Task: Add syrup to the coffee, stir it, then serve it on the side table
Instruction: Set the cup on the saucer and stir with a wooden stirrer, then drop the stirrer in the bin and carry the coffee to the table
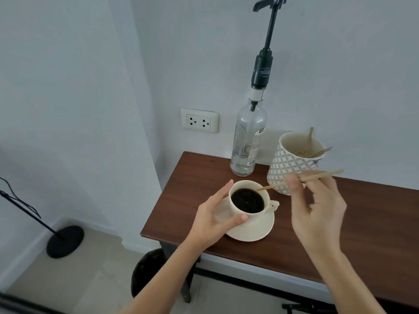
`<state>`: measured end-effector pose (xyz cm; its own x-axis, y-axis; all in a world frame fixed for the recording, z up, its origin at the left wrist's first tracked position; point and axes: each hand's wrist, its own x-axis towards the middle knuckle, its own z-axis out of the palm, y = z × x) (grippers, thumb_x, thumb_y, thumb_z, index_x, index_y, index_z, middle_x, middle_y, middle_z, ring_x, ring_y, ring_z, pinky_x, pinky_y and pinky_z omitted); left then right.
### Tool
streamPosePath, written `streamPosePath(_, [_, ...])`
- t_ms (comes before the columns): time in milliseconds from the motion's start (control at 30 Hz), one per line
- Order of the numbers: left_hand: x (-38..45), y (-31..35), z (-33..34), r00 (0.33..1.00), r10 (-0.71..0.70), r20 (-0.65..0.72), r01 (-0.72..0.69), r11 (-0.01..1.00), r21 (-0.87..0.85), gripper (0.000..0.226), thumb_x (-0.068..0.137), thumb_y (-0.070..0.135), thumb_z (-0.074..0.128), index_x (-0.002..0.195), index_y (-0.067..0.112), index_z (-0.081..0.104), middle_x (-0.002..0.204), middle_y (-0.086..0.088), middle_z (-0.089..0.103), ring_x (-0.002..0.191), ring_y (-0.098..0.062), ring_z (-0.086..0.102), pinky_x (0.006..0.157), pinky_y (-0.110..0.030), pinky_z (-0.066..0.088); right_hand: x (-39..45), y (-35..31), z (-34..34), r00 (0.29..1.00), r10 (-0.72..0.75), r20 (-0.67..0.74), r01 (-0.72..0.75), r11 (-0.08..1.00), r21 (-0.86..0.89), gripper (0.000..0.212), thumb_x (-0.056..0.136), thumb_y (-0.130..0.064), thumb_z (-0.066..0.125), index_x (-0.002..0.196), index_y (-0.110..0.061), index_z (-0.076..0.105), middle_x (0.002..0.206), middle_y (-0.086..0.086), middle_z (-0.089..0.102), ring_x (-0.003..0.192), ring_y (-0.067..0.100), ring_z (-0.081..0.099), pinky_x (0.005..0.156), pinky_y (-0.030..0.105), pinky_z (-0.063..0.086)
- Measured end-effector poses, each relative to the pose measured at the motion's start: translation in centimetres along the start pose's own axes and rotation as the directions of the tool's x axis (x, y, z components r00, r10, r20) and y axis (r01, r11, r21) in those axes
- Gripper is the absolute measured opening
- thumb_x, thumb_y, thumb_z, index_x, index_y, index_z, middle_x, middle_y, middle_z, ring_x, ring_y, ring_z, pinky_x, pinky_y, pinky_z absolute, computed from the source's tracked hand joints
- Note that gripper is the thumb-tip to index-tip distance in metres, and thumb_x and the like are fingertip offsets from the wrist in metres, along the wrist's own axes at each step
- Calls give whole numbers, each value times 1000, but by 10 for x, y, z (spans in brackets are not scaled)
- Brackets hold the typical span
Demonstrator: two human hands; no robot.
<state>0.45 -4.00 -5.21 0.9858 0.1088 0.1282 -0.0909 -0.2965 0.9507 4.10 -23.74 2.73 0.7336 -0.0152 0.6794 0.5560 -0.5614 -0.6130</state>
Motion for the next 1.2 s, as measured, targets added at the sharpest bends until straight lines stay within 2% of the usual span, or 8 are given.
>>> streamPosePath(167, [0, 13, -37, 977, 71, 202, -78, 997, 29, 69, 86, 52, 72, 142, 62, 33, 155, 24, 42, 147, 6, 32, 124, -28, 27, -3, -24, 13, 957, 263, -125, -238, 953, 187, 19, 98, -34, 55, 82, -33, 64, 81, -6, 72, 69, 8, 62, 61, 8, 43])
streamPosePath(300, [-1, 6, -124, 980, 197, 37, -198, 979, 39, 52, 95, 34, 67, 144, 30, 51, 143, 21, 53, 133, 18, 44, 106, -1, 32, -8, -80, 48, 853, 420, -309, -278, 867, 413, 27, 95, -44, 56, 72, -45, 70, 67, -27, 68, 66, -7, 60, 66, 10, 46])
streamPosePath(400, [-1, -34, -209, 942, 244, -229, -227, 969, 99, 38, 96, 39, 61, 131, 22, 63, 129, 13, 66, 124, 9, 57, 103, -6, 39, -29, -128, 96, 833, 450, -322, -300, 856, 420, 30, 95, -47, 54, 68, -47, 68, 65, -24, 67, 66, -3, 59, 70, 15, 48])
streamPosePath(500, [-1, -100, -272, 931, 112, -347, -21, 967, 253, 37, 100, 33, 58, 134, 20, 60, 135, 5, 61, 125, 1, 55, 110, -21, 42, -60, -170, 150, 890, 386, -243, -270, 875, 401, 28, 98, -38, 53, 75, -40, 69, 66, -17, 64, 64, 3, 53, 67, 15, 46])
streamPosePath(600, [2, -171, -301, 957, -111, -269, 220, 882, 417, 55, 103, 36, 50, 153, 16, 38, 163, -8, 30, 151, -27, 30, 121, -40, 29, -93, -197, 200, 947, 305, -105, -257, 910, 327, 21, 97, -36, 50, 87, -28, 67, 69, -5, 63, 57, 16, 50, 58, 14, 42])
streamPosePath(733, [20, -236, -314, 976, -164, -143, 217, 749, 625, 73, 105, 42, 44, 163, 20, 6, 169, -16, -15, 157, -41, -1, 125, -58, 17, -138, -203, 258, 961, 261, 94, -275, 939, 204, 22, 95, -30, 53, 84, -20, 70, 75, -2, 65, 54, 9, 52, 52, 16, 39])
streamPosePath(967, [58, -277, -320, 992, -97, -78, 122, 622, 774, 71, 105, 43, 41, 162, 22, 4, 168, -21, -14, 157, -43, -7, 121, -65, 12, -211, -144, 349, 844, 414, 341, -421, 905, -57, 15, 90, -22, 68, 88, -10, 76, 85, -17, 68, 80, -16, 62, 67, -3, 41])
streamPosePath(1200, [67, -296, -328, 994, -106, -35, 91, 578, 811, 68, 107, 46, 32, 161, 29, -7, 169, -14, -19, 158, -37, -11, 121, -66, 5, -262, -70, 419, 713, 533, 455, -464, 846, -262, 7, 91, -9, 68, 94, -6, 73, 76, -14, 65, 68, 3, 63, 66, -1, 39])
